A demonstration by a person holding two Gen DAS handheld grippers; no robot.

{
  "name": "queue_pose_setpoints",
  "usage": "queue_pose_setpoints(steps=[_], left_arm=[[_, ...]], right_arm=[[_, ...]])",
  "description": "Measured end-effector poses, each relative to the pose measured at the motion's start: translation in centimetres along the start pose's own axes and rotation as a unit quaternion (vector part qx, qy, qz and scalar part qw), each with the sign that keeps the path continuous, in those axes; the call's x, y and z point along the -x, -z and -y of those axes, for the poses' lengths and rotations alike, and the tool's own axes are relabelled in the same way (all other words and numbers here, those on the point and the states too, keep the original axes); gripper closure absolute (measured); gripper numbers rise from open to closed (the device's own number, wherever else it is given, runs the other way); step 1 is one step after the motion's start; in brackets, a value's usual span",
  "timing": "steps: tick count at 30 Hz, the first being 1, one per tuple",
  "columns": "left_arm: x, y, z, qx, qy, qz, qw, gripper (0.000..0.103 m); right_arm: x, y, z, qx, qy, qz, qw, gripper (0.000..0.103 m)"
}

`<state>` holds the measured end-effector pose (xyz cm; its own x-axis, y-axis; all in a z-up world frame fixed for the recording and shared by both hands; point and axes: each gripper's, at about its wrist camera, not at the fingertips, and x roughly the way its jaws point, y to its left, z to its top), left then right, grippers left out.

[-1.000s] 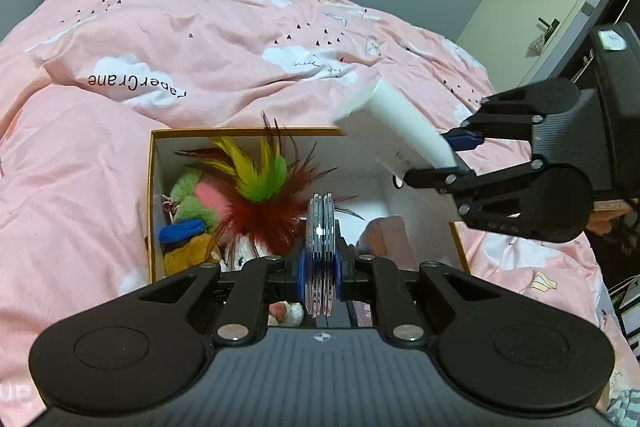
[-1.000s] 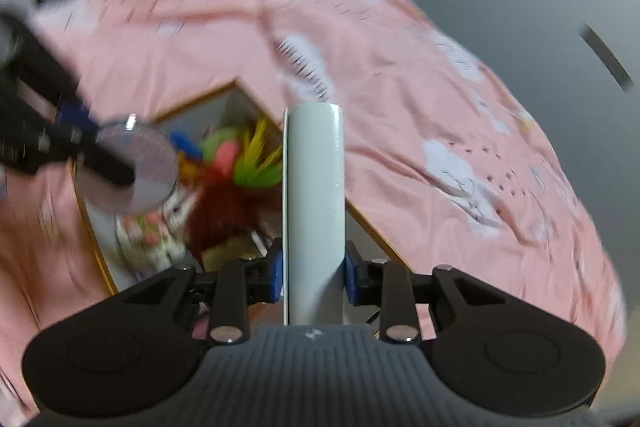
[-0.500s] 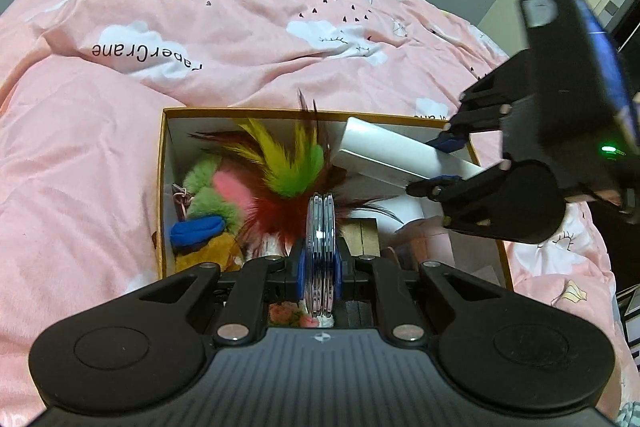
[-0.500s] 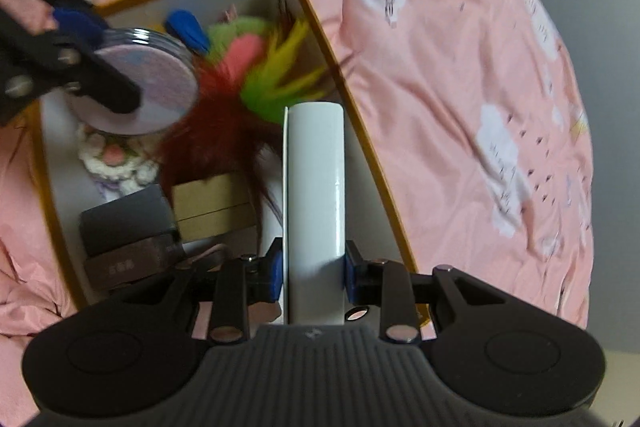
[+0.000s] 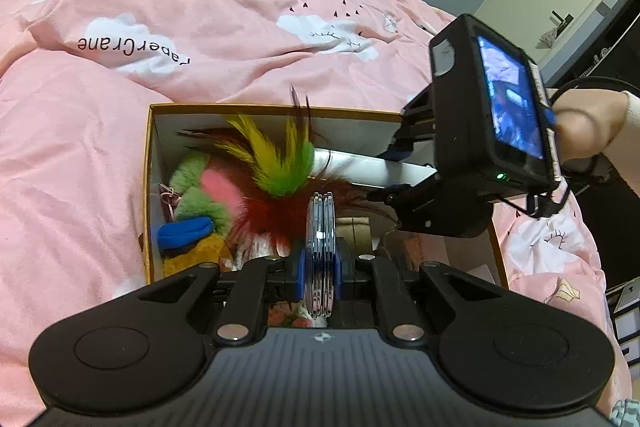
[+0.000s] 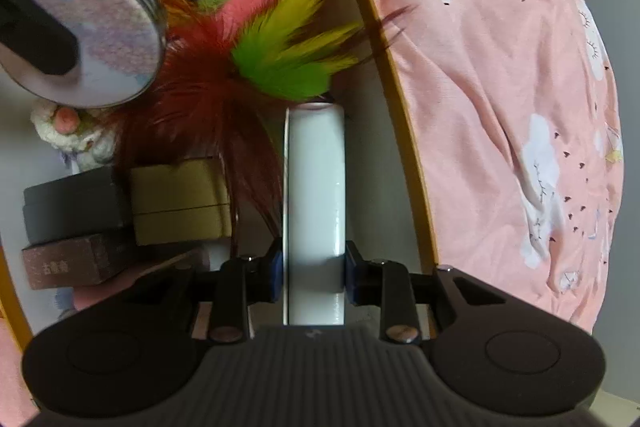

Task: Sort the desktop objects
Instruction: 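Lower the cylinder and compact into the orange box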

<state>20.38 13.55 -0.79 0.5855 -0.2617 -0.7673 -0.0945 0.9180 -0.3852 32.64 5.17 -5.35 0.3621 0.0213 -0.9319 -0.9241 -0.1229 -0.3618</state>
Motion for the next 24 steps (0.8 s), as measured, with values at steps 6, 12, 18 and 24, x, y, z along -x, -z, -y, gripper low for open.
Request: queue_pose_setpoints(steps=[6,12,18,24], left_arm=[[-0.6,0.1,0.4,-0.002,0.001,-0.007,1.0,0.088],[-0.9,0.2,1.1,-0.006,0.003,-0.013,0.9999,0.088],[-1.1,-0.2,2.3,-0.008,0.013,-0.014,0.9998,0.088],[-2.7,-0.8,4.3,-0.019,0.017,-0.017,0.9995,0.088]], right_arm=[[-0.7,0.6,-0.8,0.045,0.021,0.004,0.999,0.072],[-0.1,1.2,-0.6,0.031,0.026,0.01,0.999,0.071],[2.2,2.9,-1.0,-0.013,0.032,0.048,0.998,0.071],[6.0,6.8,-2.0,-0.131,0.053,0.118,0.983,0.071]])
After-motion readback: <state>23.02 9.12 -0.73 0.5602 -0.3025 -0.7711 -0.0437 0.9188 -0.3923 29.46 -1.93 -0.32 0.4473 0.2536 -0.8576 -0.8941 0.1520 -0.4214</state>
